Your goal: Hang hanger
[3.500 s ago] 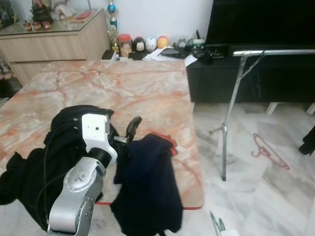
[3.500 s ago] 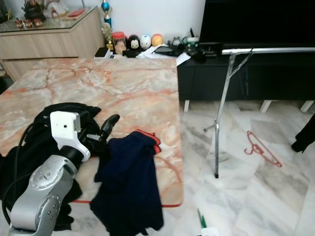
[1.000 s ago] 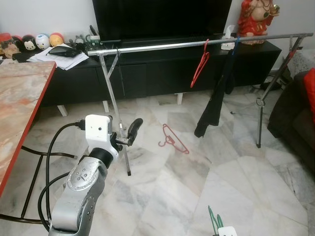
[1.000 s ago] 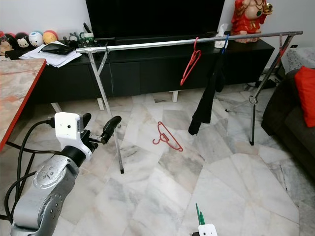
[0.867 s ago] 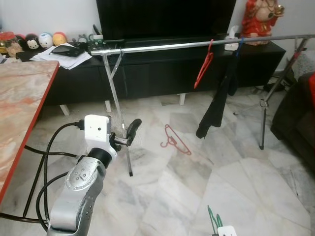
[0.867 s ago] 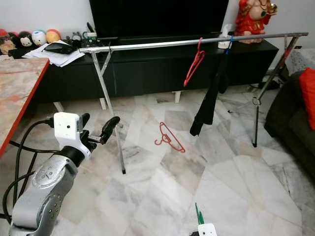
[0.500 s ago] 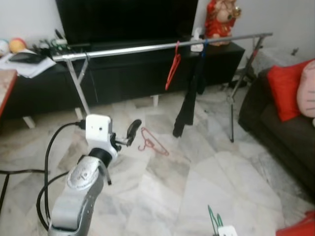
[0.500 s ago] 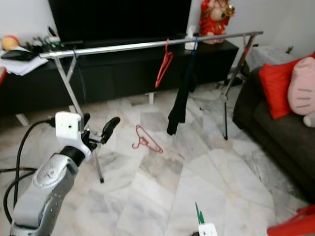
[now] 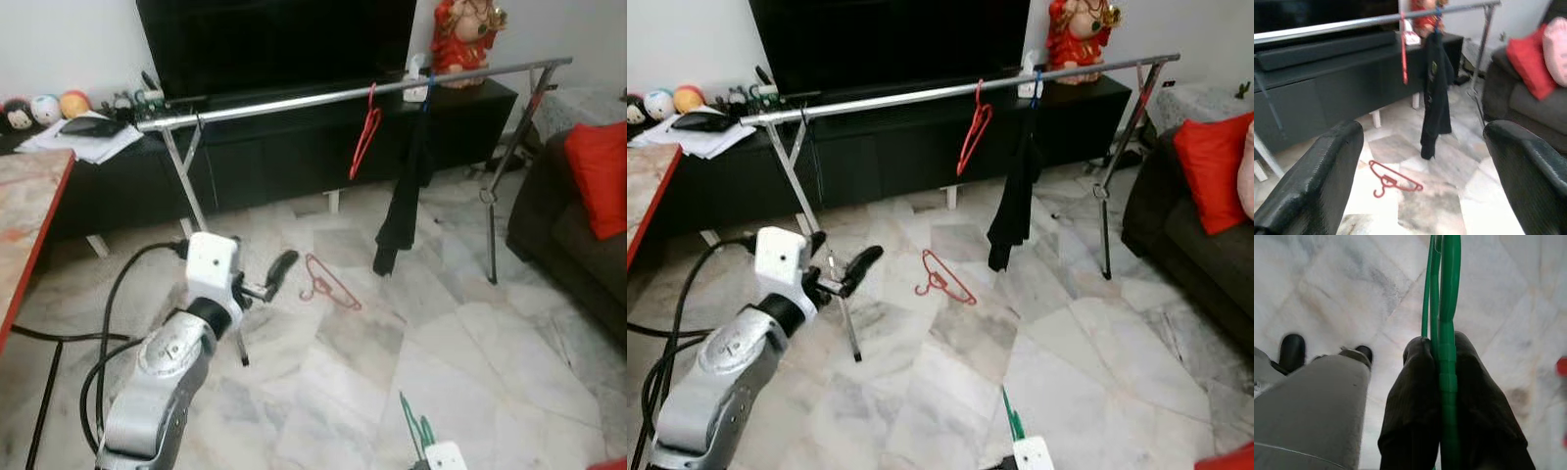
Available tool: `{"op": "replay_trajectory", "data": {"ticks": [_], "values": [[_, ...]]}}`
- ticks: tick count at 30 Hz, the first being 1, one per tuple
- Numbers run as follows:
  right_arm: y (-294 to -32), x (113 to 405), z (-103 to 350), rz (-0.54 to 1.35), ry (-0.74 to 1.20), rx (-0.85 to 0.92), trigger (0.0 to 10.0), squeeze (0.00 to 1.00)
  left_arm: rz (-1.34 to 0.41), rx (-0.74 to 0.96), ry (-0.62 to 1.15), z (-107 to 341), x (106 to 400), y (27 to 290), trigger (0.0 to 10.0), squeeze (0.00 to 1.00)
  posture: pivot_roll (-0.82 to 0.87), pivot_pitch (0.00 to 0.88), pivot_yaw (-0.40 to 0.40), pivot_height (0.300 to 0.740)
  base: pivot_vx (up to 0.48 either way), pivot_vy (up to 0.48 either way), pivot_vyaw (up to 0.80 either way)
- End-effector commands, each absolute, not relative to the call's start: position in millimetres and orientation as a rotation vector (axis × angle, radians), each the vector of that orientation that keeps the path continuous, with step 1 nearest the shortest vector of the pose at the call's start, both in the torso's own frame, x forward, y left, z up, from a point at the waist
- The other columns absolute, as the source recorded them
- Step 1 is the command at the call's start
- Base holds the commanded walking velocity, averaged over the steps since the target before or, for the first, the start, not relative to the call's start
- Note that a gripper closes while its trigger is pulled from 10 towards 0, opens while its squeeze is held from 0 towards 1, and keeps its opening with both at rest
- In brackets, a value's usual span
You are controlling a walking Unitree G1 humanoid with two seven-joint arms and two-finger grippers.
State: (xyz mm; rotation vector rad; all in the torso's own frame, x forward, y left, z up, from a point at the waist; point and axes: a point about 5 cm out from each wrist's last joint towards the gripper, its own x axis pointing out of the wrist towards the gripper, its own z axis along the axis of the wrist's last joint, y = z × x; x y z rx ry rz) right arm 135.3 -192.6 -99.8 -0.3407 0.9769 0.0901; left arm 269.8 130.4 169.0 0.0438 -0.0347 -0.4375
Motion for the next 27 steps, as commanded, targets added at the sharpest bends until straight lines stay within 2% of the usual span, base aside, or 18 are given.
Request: {"op": "replay_trajectory", "data": {"ticks": [1, 4, 6, 14, 17, 23, 25, 27], "values": [[-193, 139, -98, 0.101, 0.955, -0.369, 10.0, 0.00, -0.472, 0.070, -0.013, 167, 271, 130, 10.0, 0.00, -0.03, 0.000, 0.009, 0.740, 0.000, 0.000, 0.00], [-224, 198, -63, 0.094, 0.759, -0.338, 10.0, 0.00, -0.511, 0.144, 0.025, 157, 271, 134, 10.0, 0.00, -0.03, 0.000, 0.015, 0.740, 0.000, 0.000, 0.00], [-239, 217, -46, 0.104, 0.689, -0.352, 10.0, 0.00, -0.518, 0.163, 0.037, 154, 270, 136, 10.0, 0.00, -0.04, 0.000, 0.015, 0.740, 0.000, 0.000, 0.00], [-243, 240, -28, 0.130, 0.615, -0.396, 10.0, 0.00, -0.528, 0.192, 0.042, 151, 271, 138, 10.0, 0.00, -0.03, 0.000, 0.010, 0.740, 0.000, 0.000, 0.00], [-233, 244, -26, 0.250, 0.606, -0.353, 10.0, 0.00, -0.608, 0.234, 0.060, 146, 266, 137, 10.0, 0.00, -0.03, 0.000, 0.013, 0.740, 0.000, 0.000, 0.00], [-225, 249, -18, 0.459, 0.565, -0.385, 10.0, 0.00, -0.759, 0.336, 0.103, 136, 257, 135, 10.0, 0.00, -0.03, 0.000, 0.014, 0.740, 0.000, 0.000, 0.00], [-221, 250, -7, 0.639, 0.510, -0.414, 10.0, 0.00, -0.901, 0.430, 0.144, 124, 246, 132, 10.0, 0.00, -0.04, 0.000, 0.010, 0.740, 0.000, 0.000, 0.00], [-217, 248, 1, 0.785, 0.481, -0.407, 10.0, 0.00, -0.964, 0.454, 0.152, 121, 242, 130, 10.0, 0.00, -0.04, 0.000, 0.008, 0.740, 0.000, 0.000, 0.00]]}}
